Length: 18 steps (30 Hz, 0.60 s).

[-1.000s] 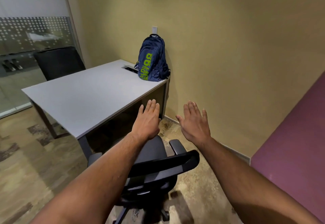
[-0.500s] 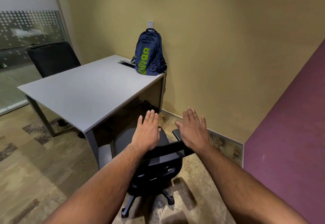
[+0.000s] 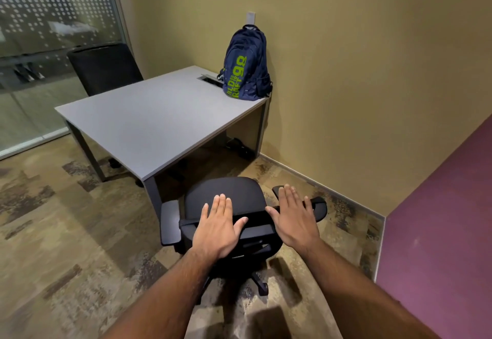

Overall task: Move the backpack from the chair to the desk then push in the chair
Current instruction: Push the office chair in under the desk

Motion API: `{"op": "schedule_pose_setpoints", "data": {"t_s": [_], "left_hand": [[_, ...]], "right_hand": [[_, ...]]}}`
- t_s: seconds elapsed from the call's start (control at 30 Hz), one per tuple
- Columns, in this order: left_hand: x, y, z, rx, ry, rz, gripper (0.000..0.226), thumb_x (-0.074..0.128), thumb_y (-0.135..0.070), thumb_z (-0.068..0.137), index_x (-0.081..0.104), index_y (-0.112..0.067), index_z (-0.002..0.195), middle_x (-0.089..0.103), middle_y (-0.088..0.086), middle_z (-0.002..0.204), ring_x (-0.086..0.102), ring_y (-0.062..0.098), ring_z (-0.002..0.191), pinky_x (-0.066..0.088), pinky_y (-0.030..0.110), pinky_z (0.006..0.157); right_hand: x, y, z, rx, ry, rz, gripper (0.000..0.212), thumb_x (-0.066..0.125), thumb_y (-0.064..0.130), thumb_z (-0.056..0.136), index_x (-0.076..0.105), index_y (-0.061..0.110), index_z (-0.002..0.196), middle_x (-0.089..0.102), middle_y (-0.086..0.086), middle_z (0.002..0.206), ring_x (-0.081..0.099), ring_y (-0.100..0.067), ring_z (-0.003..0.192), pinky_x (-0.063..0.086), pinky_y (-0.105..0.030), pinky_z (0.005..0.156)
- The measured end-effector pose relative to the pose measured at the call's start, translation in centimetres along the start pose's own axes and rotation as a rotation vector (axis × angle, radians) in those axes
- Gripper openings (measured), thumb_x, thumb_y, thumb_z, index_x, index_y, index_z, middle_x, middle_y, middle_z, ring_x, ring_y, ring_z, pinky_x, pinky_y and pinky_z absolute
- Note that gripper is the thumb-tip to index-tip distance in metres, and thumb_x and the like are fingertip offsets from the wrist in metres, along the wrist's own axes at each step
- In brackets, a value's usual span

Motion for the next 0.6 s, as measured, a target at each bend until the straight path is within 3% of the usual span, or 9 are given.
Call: {"op": "schedule_pose_setpoints", "data": {"t_s": [0.27,0.47,0.6], "left_hand": [[0.4,0.1,0.2,0.044,-0.028,0.038,0.099,0.006,-0.083,0.092,0.024,-0.014,0.162,0.026,0.006,0.168,0.019,0.017,0.156,0.021,0.042,0.126],[0.7,-0.6,-1.0,0.230,0.016,0.143,0.114,0.008,-0.095,0.083,0.027,-0.014,0.161,0.035,0.004,0.165,0.030,0.018,0.152,0.021,0.040,0.125],[0.5,0.0,-1.6,0.195,-0.028,0.219,0.116,0.014,-0.097,0.083,0.030,-0.011,0.159,0.039,0.007,0.162,0.035,0.021,0.149,0.025,0.042,0.124]], "right_hand": [[2.0,-1.3,-0.6,-0.152,0.162,0.043,0.100,-0.002,0.080,0.089,0.012,0.016,0.165,0.005,0.000,0.173,-0.004,-0.012,0.158,-0.003,-0.042,0.128],[2.6,-1.9,-1.0,-0.317,0.223,-0.014,0.111,0.000,0.091,0.083,0.006,0.017,0.165,0.001,-0.001,0.173,-0.006,-0.011,0.158,-0.004,-0.039,0.127],[2.8,-2.4,-1.0,-0.373,0.200,-0.021,0.116,0.005,0.096,0.080,0.007,0.017,0.165,0.004,-0.001,0.173,-0.004,-0.011,0.158,-0.004,-0.037,0.126]]}}
Point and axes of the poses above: each hand's wrist, its own z-axis towards the middle knuckle, its own x-axis out of the palm, y = z × x, the point moved 9 cm from there along z, towards the middle knuckle
